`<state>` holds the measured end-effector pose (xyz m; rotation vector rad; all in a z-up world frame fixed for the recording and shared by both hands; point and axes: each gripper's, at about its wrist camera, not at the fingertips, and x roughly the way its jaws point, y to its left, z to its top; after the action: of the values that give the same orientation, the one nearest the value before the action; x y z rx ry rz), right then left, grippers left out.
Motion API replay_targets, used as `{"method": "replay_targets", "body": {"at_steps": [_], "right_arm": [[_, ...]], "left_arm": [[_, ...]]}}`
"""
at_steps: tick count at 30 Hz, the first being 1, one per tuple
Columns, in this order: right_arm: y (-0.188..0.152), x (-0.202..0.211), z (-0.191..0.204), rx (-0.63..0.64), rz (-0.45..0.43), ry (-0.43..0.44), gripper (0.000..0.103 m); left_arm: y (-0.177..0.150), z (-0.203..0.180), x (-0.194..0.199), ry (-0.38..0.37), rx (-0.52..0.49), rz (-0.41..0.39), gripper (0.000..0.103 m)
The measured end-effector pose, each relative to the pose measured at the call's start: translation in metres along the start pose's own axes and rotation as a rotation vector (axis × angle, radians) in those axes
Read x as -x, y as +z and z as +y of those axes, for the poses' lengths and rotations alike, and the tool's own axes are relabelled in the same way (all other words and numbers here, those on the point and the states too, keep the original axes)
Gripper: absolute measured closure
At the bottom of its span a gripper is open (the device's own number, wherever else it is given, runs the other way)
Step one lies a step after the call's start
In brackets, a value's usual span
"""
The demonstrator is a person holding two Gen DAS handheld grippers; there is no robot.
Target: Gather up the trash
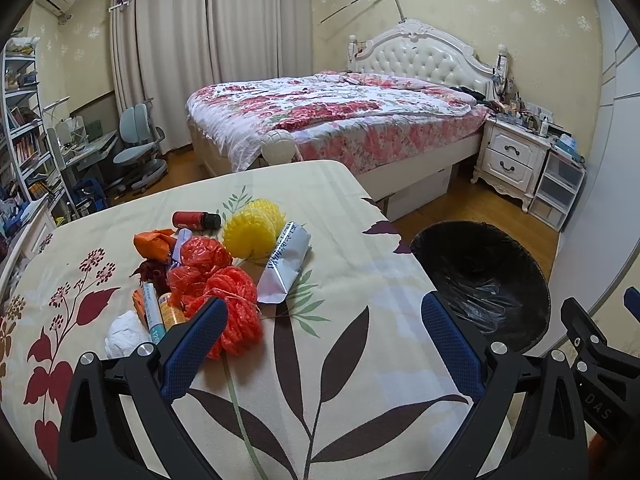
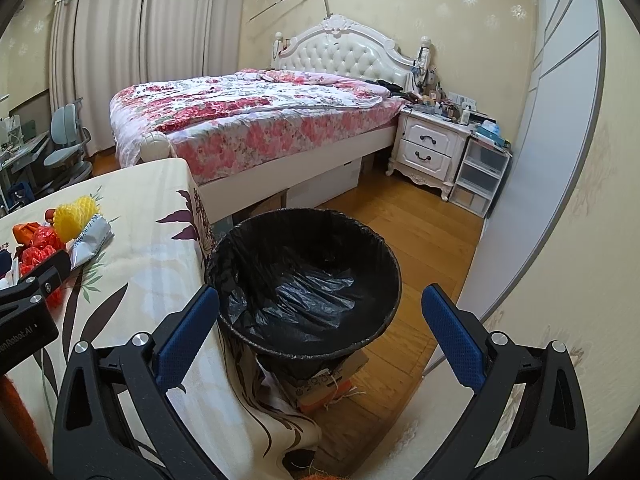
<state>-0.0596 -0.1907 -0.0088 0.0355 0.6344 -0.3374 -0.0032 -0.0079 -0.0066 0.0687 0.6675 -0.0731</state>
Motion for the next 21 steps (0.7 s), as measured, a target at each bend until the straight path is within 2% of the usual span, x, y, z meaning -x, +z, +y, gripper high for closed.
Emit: {"method": "replay_targets", "body": {"at_steps": [3,8,12,14,16,19,21], "right_arm": [[0.001,-0.002,0.001,0.001,0.008,0.005,0.004],[0.0,-0.002,0.004,0.001,0.016,0.018,0.004],[0.001,-0.002,0.007,0.003,0.026,0.033,0.006],[0.001,-0.004,0.011,0.005,0.04,0.049,0.012],[0.0,-0.005,0.015,0.013,0.058,0.068,0.024],[-0.001,-0.006,0.025,0.023,0.072,0.093,0.027],[-0.001,-0.006,0.034,0.036,0.078,0.116,0.032]], "left_arm": [[-0.001,0.0,0.002,0.012,-0.007,-0.012,0.006],[-0.001,0.003,0.0,-0.011,-0.007,0.017,0.007],[-0.002,0.01,0.001,-0.018,-0.011,0.024,0.015],[-0.002,0.016,0.003,-0.016,-0.009,0.026,0.017],[-0.003,0.024,0.004,-0.002,0.002,0.026,0.019],[-0.005,0.039,0.007,0.035,0.013,0.024,0.029],[-0.008,0.052,0.009,0.065,0.024,0.025,0.029]]}}
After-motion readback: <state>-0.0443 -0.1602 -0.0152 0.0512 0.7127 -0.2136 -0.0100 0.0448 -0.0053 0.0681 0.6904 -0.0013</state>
